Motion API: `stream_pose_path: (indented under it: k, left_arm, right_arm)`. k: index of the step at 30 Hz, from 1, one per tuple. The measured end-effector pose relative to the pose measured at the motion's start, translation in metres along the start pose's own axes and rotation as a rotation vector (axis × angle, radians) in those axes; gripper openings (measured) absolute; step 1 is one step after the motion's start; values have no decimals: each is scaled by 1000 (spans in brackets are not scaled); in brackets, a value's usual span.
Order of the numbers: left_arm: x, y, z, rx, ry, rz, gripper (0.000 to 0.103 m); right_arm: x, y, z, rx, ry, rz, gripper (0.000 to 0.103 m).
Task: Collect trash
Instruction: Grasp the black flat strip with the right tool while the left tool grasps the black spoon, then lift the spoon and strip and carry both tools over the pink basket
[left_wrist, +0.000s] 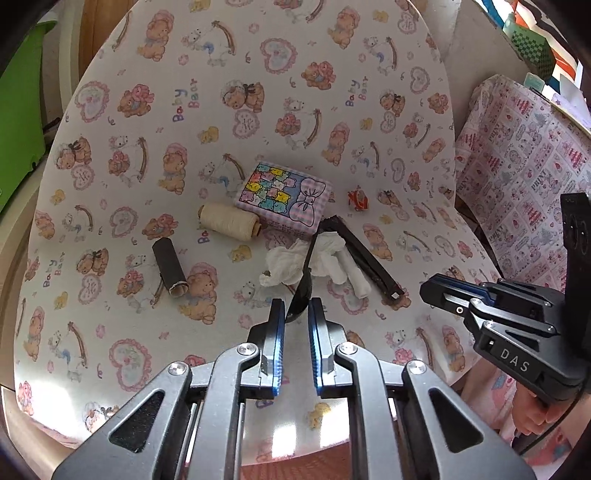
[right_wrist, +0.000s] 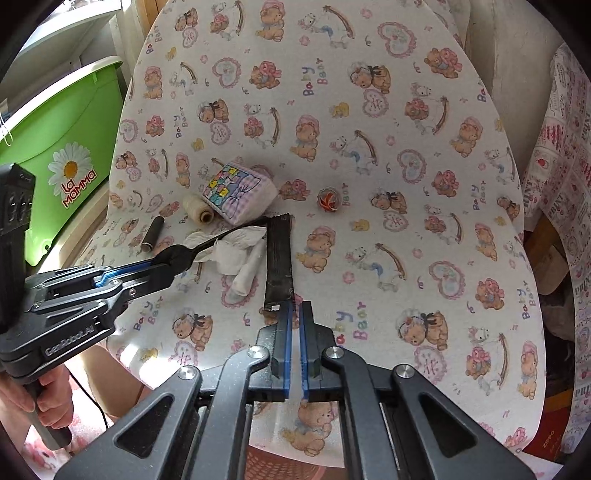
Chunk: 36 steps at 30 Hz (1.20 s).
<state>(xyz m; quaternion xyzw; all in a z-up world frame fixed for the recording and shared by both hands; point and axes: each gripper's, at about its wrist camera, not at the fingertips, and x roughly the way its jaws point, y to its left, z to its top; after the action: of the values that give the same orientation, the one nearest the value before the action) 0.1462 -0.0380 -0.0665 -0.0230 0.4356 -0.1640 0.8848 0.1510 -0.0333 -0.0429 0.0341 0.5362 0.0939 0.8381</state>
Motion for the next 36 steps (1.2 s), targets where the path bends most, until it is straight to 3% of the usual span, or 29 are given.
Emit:
stream_pose_path:
  k: [2, 5, 8, 9, 13, 16, 19, 21, 26, 31, 36]
  left_arm:
    - [-4, 0, -2, 3, -9, 9, 10]
    - [-13, 0, -1, 2, -30, -9, 8]
    - [-22, -2, 2, -16, -44, -41, 7]
    - [-25, -3, 3, -16, -41, -62, 7]
    - [-42, -13, 4, 27, -115, -85, 5]
    - [-59, -10, 3, -3, -212, -102, 2]
    - [-72, 2, 6, -61, -287, -123, 2]
    - [-78, 10, 9, -88, -312, -148, 2]
    - [-88, 12, 12, -84, -337, -146, 2]
    - [-88, 8, 8, -56, -327, -123, 2]
    - [-83, 10, 7, -58, -314, -106, 2]
  right_arm:
    - [1, 0, 1, 6, -4, -8, 31]
    - [2, 2, 2, 8, -8, -5, 41]
    - [3, 4, 5, 14, -17, 10, 70]
    - [3, 4, 5, 20, -28, 3, 75]
    - [12, 8, 5, 15, -32, -34, 76]
    - [19, 10, 7, 0, -47, -51, 69]
    - [26, 12, 10, -10, -29, -32, 51]
    - [32, 14, 10, -19, -21, -31, 40]
    - [41, 20, 11, -49, -18, -65, 22]
    - [41, 28, 13, -87, -19, -114, 17]
    - [22, 16, 20, -2, -77, -47, 17]
